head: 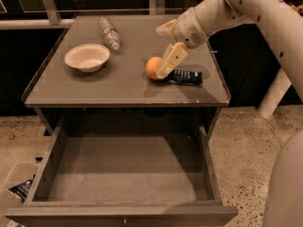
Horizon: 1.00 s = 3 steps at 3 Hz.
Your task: Place orange into top drawer
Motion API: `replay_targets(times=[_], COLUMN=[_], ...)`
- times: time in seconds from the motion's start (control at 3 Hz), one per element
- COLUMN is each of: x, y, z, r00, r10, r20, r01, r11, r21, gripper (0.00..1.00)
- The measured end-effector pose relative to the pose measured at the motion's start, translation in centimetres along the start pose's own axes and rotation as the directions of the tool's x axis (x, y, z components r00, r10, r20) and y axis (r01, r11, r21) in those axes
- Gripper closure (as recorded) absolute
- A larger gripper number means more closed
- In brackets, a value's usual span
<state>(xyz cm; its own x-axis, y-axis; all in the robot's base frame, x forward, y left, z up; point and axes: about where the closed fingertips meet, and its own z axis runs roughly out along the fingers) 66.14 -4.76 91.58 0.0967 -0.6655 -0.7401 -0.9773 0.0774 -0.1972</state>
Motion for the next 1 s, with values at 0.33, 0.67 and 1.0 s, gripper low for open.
replay_targets(times=[0.33, 0.67, 1.0], x=[1.0, 1.0, 2.0], y=[1.8, 1.8, 0.9], z=[4.8, 4.8, 5.8], r00=[0.999, 0.999, 1.000], r10=[0.031, 0.031, 0.011], r20=[0.038, 0.038, 0.018], r01=[-0.028, -0.028, -0.010], r11=[0.9962, 0.9962, 0.9977], r21=[-0.083, -0.083, -0.067], gripper=[0.00, 0.00, 0.00])
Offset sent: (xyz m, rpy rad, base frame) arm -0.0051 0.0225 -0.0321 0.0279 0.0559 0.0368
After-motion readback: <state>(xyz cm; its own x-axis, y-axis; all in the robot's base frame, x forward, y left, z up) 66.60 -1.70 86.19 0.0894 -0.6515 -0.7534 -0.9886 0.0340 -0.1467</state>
